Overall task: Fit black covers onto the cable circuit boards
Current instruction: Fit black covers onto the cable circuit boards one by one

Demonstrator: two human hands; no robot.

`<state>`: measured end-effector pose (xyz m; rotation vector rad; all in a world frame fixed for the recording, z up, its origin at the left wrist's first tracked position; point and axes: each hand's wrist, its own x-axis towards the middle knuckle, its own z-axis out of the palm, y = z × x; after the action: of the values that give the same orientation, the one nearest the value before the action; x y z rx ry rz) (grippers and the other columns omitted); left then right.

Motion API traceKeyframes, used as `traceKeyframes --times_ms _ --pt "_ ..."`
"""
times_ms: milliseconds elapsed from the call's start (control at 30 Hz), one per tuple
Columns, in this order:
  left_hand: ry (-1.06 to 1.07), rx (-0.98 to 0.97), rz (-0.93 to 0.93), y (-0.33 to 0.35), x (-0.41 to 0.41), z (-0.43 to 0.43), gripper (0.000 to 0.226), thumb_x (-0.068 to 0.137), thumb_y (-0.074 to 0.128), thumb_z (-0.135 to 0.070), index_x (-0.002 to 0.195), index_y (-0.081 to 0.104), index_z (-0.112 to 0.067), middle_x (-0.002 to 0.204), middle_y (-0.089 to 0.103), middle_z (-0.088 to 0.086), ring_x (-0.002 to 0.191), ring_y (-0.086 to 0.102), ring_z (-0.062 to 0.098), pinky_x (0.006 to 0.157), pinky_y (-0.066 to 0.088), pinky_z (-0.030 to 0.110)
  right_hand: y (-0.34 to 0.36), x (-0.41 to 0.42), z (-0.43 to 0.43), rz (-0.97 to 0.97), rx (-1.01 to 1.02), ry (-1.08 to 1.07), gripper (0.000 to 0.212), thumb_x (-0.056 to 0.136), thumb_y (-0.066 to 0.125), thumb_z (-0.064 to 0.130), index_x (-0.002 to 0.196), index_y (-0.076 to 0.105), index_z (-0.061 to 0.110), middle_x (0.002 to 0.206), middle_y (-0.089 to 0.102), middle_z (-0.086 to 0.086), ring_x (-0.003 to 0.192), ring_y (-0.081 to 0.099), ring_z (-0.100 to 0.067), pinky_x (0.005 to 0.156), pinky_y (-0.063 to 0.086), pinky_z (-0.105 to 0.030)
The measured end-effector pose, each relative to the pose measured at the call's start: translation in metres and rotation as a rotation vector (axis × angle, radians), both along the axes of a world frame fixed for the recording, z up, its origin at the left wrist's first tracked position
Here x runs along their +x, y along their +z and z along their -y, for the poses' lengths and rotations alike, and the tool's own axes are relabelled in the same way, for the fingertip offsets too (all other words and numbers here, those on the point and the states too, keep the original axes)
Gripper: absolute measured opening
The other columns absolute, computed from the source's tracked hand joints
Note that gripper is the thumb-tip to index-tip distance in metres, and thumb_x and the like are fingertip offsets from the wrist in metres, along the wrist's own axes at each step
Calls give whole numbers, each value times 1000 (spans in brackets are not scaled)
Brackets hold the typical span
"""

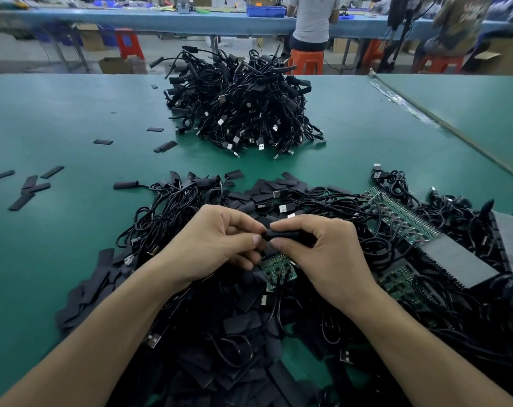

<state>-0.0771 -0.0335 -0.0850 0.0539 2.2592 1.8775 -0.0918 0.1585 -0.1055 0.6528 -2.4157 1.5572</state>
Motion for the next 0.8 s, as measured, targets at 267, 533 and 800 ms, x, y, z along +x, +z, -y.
traceKeyframes --times_ms 267,533,800 --pt "42 -57 -46 1 2 -5 7 92 67 -5 88 72 -2 71 74 11 61 71 18 53 56 22 2 2 0 4 -62 -89 39 77 84 17 109 71 34 80 73 16 72 69 -4 66 52 -14" --pt "94 -67 -87 -2 5 -14 12 92 68 -7 82 71 -3 66 72 9 56 70 19 50 54 21 2 -2 -2 47 -234 -164 22 78 84 18 94 75 31 84 75 16 79 72 -1 72 53 -12" --pt "96 -70 -92 -3 6 -15 12 93 66 -4 81 70 -2 64 71 7 56 70 18 50 54 21 2 -3 -2 32 -199 -182 20 78 84 15 88 76 31 83 74 19 76 71 2 69 51 -9"
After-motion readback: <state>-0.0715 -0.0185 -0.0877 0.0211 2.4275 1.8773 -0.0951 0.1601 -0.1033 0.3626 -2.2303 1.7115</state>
